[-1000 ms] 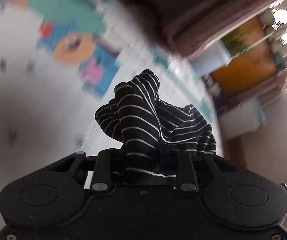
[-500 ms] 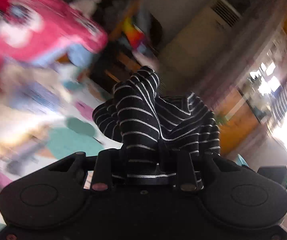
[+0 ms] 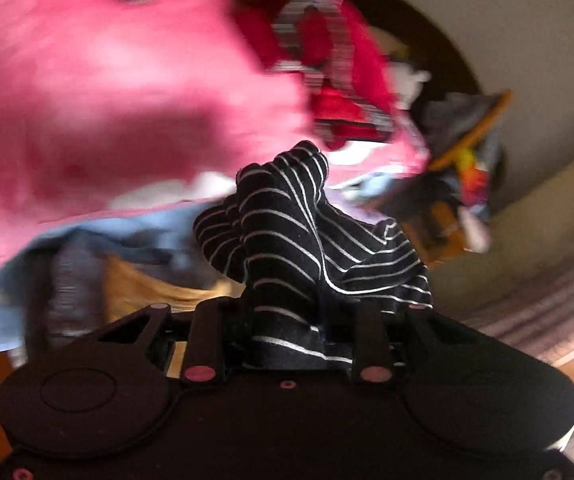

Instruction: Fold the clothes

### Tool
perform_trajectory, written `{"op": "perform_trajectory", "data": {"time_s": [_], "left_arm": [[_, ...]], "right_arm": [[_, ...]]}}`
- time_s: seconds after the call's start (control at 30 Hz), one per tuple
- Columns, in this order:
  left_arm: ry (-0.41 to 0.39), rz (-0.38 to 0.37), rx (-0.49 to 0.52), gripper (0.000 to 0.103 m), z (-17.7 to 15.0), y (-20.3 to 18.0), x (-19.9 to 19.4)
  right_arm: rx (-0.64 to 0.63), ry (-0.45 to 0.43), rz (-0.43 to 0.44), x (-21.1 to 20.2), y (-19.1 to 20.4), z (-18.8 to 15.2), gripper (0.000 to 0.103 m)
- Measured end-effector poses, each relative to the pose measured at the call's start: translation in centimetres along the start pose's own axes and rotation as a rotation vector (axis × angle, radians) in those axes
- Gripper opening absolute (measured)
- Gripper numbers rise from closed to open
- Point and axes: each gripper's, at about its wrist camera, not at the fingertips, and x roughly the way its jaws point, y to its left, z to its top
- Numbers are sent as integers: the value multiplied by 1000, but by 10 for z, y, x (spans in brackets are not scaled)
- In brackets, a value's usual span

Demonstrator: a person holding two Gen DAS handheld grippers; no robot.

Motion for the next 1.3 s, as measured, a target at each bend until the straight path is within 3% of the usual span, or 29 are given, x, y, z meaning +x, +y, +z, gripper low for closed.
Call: {"op": "perform_trajectory", "data": {"time_s": [0.07, 0.1, 0.13, 0.17, 0.2, 0.33, 0.57, 0.67, 0.8, 0.9, 1.1, 1.17, 1.3], "left_arm": [[32, 188, 52, 52, -1, 16, 23], [90, 319, 111, 54, -6, 21, 41], [151, 388, 151, 53, -11, 26, 55], [170, 393, 149, 53, -14, 28, 59], [160, 382, 127, 53, -15, 28, 58], [110, 384, 269, 53, -19, -2, 42], [155, 278, 340, 55, -52, -58, 47], [174, 232, 370, 63, -66, -82, 49], [229, 140, 386, 63, -95, -121, 57], [274, 60, 460, 67, -136, -169, 63], [364, -88, 610, 82, -243, -260, 61], [393, -123, 692, 92, -280, -279, 57], [450, -184, 872, 95, -353, -310, 49]], "right_arm": [[4, 43, -62, 21, -8, -19, 40], [-58, 80, -162, 31, -13, -30, 59], [-125, 125, -264, 41, -16, -41, 63], [-198, 188, -352, 50, -16, -53, 63], [-224, 211, -376, 51, -19, -62, 62], [-183, 147, -347, 31, -32, -75, 63], [-161, 45, -381, -22, -40, -73, 64], [-180, 46, -466, -58, -42, -74, 76], [-183, 77, -618, -113, -47, -71, 80], [-193, 64, -730, -168, -42, -71, 82], [-209, -5, -941, -302, -17, -79, 102], [-231, -17, -1020, -344, -6, -89, 102], [-175, -55, -1165, -420, 6, -117, 103]]}}
